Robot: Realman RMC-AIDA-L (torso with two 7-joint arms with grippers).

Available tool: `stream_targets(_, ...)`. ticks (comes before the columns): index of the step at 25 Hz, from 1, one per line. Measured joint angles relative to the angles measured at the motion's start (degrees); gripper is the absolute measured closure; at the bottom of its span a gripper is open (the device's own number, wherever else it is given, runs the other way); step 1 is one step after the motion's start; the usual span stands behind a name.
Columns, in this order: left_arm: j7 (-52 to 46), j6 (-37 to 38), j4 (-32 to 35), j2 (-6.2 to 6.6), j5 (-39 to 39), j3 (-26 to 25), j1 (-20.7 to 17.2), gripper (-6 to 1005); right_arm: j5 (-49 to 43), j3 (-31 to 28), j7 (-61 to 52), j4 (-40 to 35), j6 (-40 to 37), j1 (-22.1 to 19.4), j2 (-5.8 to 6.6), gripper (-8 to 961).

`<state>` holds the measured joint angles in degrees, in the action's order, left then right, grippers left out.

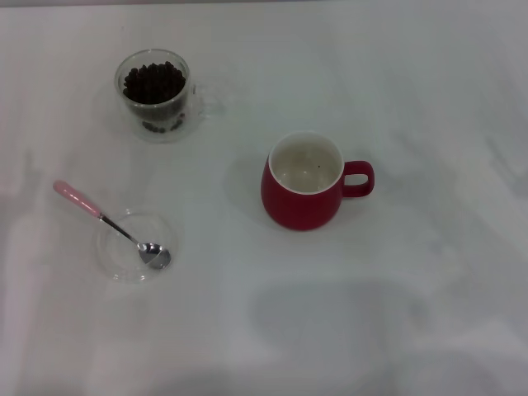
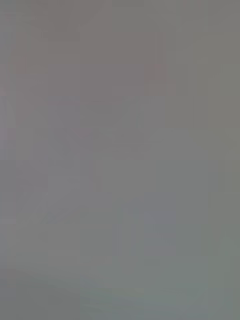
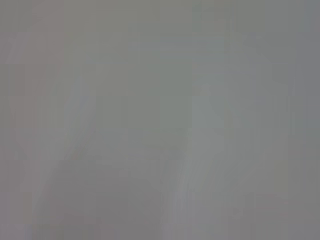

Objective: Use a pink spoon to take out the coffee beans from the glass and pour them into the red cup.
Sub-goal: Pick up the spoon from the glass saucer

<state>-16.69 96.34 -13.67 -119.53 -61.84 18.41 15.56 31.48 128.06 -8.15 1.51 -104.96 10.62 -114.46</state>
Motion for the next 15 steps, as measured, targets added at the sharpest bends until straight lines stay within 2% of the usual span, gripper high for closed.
stream_targets(6,-13.6,0.4,-1.5,0.0,-0.3,4.8,-1.7,116,6.5,0.0,-0.1,1.2,-0.1,3.0,0.61,218)
stream_targets(15,-33.6,-1.1,-1.1,0.24,-0.1,10.4,-2.8,118,14.0,0.0,0.4,1.2,0.0,4.0,0.71,217)
